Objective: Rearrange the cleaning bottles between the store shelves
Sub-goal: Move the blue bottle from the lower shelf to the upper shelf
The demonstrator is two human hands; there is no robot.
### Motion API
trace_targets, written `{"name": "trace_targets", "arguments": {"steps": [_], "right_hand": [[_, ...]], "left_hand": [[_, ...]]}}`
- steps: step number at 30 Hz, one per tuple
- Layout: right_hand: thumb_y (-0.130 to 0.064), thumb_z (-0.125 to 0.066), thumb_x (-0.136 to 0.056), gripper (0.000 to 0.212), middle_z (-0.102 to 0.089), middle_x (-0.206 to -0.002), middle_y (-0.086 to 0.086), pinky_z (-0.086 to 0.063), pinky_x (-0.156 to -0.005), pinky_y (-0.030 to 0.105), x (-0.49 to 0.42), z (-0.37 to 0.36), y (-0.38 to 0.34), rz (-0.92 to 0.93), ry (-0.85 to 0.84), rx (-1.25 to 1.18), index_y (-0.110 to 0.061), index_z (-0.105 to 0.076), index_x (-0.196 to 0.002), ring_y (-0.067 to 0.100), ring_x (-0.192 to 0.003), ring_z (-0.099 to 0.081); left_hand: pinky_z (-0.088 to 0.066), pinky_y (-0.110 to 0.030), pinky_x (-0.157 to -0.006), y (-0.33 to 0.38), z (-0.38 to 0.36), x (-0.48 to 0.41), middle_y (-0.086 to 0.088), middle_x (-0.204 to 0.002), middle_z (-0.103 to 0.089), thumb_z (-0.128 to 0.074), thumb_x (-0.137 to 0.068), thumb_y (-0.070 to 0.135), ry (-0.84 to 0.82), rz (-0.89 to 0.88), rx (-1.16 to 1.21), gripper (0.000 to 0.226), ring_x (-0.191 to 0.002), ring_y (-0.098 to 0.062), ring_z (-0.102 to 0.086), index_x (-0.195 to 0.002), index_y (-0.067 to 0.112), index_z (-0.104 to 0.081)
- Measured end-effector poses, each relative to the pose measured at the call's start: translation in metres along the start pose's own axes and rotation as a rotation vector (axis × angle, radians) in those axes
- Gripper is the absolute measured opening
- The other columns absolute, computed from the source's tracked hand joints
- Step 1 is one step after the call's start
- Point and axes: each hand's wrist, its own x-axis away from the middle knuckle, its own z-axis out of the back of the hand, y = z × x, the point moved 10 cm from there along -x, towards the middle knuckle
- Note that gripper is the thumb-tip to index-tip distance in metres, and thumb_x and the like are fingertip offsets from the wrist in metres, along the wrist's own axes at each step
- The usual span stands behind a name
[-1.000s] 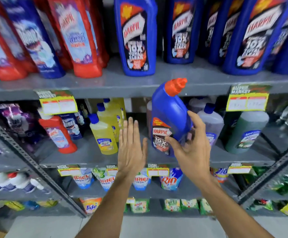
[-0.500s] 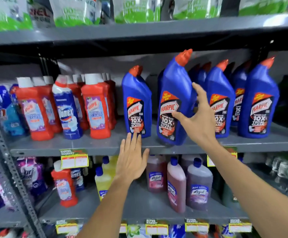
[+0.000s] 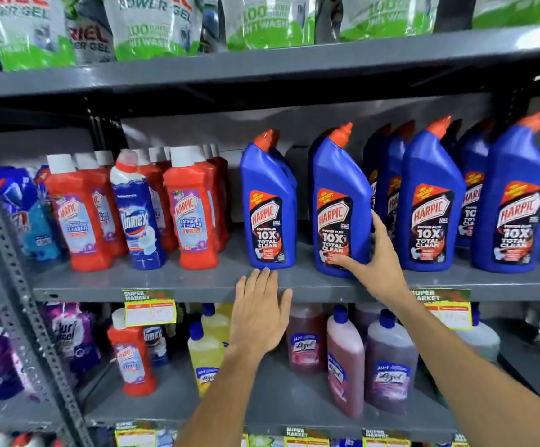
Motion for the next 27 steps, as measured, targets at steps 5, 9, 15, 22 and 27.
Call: {"name": "trace_targets", "arguments": {"steps": [5,9,15,22,27], "right_hand": [[-0.021,-0.085,-0.081,0.098,-0.056,-0.133,-0.007,-0.050,-0.108,0.047,-0.007,0.000,0.008,-0.067,-0.014,-0.047,-0.033,-0.024,-0.157,0.014,-0.123,-0.058],[-0.016,-0.092,-0.070,0.115,-0.052,-0.142,-0.005,-0.049,-0.109,0.044,-0.007,0.002,0.014,-0.092,-0.052,0.016,-0.035,-0.021,-0.158,0.016,-0.132,-0.052],[-0.010,-0.092,-0.069,0.111,-0.058,-0.127,-0.004,-0.053,-0.104,0.049,-0.012,0.001,0.019,-0.137,-0.067,0.001,-0.031,-0.026,-0.156,0.021,-0.122,-0.061],[-0.010,-0.089,-0.073,0.107,-0.057,-0.139,0.004,-0.051,-0.106,0.051,-0.013,-0.001,0.021,-0.149,-0.089,-0.001,-0.029,-0.025,-0.157,0.021,-0.123,-0.058],[-0.011,-0.086,-0.077,0.106,-0.054,-0.146,0.005,-0.049,-0.109,0.049,-0.012,-0.004,0.020,-0.133,-0.101,0.016,-0.029,-0.022,-0.159,0.017,-0.125,-0.055]], "left_hand": [[-0.016,-0.042,-0.120,-0.001,0.000,0.001,-0.005,-0.151,-0.044,-0.014,-0.096,0.052,0.002,-0.005,-0.022,0.069,-0.143,-0.022,-0.032,-0.146,0.012,-0.040],[-0.018,-0.043,-0.119,0.001,0.001,0.001,-0.006,-0.149,-0.046,-0.014,-0.095,0.052,0.009,0.003,-0.022,0.070,-0.141,-0.023,-0.034,-0.144,0.011,-0.042],[-0.020,-0.045,-0.119,0.001,0.000,0.000,-0.008,-0.147,-0.049,-0.014,-0.095,0.052,0.016,0.012,-0.026,0.071,-0.140,-0.025,-0.037,-0.143,0.010,-0.045],[-0.016,-0.043,-0.119,0.001,0.000,0.000,-0.007,-0.149,-0.047,-0.012,-0.094,0.053,0.001,0.012,-0.026,0.072,-0.141,-0.023,-0.034,-0.145,0.011,-0.042],[-0.015,-0.043,-0.119,0.001,0.000,0.001,-0.006,-0.150,-0.045,-0.010,-0.093,0.053,-0.006,0.014,-0.024,0.073,-0.142,-0.023,-0.033,-0.145,0.011,-0.041]]}}
